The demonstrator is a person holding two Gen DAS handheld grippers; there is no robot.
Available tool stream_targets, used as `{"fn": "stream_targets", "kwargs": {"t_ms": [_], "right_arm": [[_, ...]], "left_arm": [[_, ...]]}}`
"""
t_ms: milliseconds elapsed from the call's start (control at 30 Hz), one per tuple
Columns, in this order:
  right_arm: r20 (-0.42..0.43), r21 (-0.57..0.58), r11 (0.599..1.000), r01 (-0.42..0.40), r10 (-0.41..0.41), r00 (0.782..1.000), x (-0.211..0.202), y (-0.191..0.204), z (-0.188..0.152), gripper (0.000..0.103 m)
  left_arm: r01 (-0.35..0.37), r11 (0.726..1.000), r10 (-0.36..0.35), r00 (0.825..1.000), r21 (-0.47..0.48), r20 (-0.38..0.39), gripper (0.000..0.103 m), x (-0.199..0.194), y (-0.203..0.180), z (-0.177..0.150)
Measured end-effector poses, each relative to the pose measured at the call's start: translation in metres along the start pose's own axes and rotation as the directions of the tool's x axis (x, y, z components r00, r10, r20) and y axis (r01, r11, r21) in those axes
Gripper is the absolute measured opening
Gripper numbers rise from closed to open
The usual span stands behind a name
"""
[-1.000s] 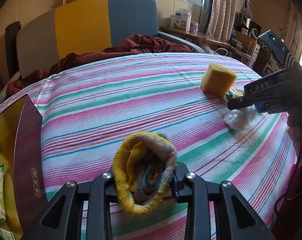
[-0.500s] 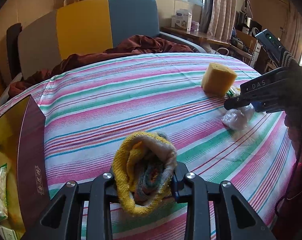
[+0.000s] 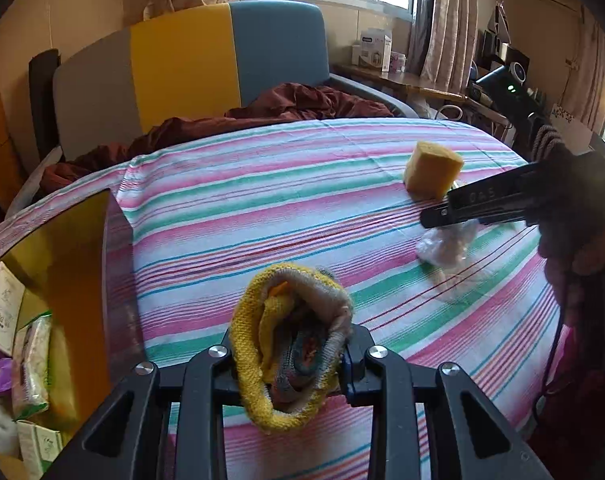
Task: Organize objects
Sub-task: 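Carry the yellow sock into the gold tray and open the left tool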
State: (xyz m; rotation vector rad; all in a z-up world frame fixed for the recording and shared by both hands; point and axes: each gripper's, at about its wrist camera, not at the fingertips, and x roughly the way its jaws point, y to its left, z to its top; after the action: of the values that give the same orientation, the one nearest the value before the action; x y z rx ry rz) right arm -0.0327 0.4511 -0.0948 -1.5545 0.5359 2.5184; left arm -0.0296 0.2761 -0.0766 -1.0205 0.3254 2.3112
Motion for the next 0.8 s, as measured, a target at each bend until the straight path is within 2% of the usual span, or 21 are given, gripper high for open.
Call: {"fn": "stream_targets", "kwargs": {"t_ms": [100, 200, 467, 633, 800], "right_arm": [[0.004, -0.065, 0.998, -0.017, 0.017, 1.000, -0.001, 0.014, -0.006, 0.033], [0.003, -0.113, 0.994, 0.011, -0.011, 1.000, 0.006, 0.025, -0.009, 0.033], [0.013, -0.115, 0.992, 0.045, -0.043, 0.999, 0.020, 0.028, -0.002, 0.033], [0.020, -0.129, 0.989, 0.067, -0.065, 0.998, 0.016, 0.027, -0.007, 0.033], [0.028, -0.158, 0.983, 0.098, -0.095, 0.995, 0.016, 0.032, -0.009, 0.033]], "left_arm": [[0.000, 1.000, 0.000, 1.000, -0.004, 0.020, 0.030, -0.014, 0.004, 0.000], [0.004, 1.000, -0.004, 0.999, -0.016, 0.037, 0.030, -0.029, 0.010, -0.001], [0.036, 0.997, -0.032, 0.998, -0.074, 0.057, 0.030, -0.062, 0.039, -0.014], [0.038, 0.990, -0.025, 0.995, -0.138, 0.093, 0.030, -0.096, 0.073, -0.024], [-0.011, 0.968, 0.040, 0.993, -0.252, 0.110, 0.030, -0.124, 0.124, -0.036]]}}
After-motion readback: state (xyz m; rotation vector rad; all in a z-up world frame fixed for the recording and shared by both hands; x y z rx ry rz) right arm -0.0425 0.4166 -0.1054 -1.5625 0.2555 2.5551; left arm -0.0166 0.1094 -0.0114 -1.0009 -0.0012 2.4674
